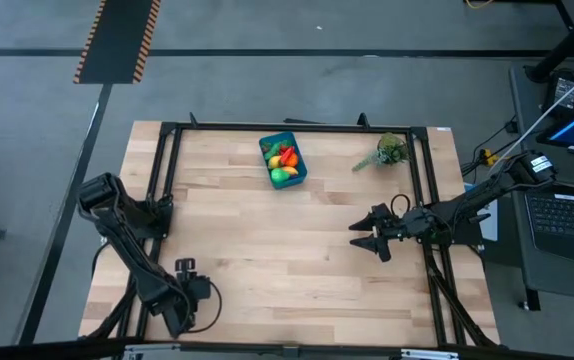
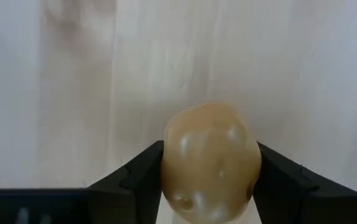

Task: Pick and placing Produce into tupperware
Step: Put the potato into the blue bin

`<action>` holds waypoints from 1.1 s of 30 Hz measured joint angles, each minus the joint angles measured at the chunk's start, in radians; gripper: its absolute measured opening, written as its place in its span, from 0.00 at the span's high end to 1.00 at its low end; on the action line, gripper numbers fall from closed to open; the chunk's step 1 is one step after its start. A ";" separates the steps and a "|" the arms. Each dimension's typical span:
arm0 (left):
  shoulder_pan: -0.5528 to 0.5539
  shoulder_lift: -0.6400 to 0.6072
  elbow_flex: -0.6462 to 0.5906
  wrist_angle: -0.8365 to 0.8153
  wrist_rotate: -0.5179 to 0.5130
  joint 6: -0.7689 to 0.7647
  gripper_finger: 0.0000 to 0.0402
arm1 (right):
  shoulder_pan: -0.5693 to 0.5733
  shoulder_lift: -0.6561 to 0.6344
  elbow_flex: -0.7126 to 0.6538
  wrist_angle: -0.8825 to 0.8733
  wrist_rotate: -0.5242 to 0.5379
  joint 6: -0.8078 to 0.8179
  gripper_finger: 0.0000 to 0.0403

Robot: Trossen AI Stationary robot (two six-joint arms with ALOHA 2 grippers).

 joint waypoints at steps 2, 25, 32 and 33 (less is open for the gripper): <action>0.001 -0.027 0.009 -0.015 -0.006 0.000 0.53 | 0.000 0.000 0.000 -0.003 0.000 -0.001 0.26; -0.004 -0.517 0.020 -0.088 -0.625 0.346 0.53 | 0.000 0.000 0.000 -0.013 0.000 -0.027 0.26; -0.005 -0.565 -0.020 -0.074 -0.681 0.409 0.53 | 0.000 0.000 0.000 -0.013 -0.001 -0.057 0.26; -0.002 -0.570 -0.041 -0.056 -0.688 0.409 0.53 | 0.000 0.000 0.000 -0.013 -0.001 -0.065 0.26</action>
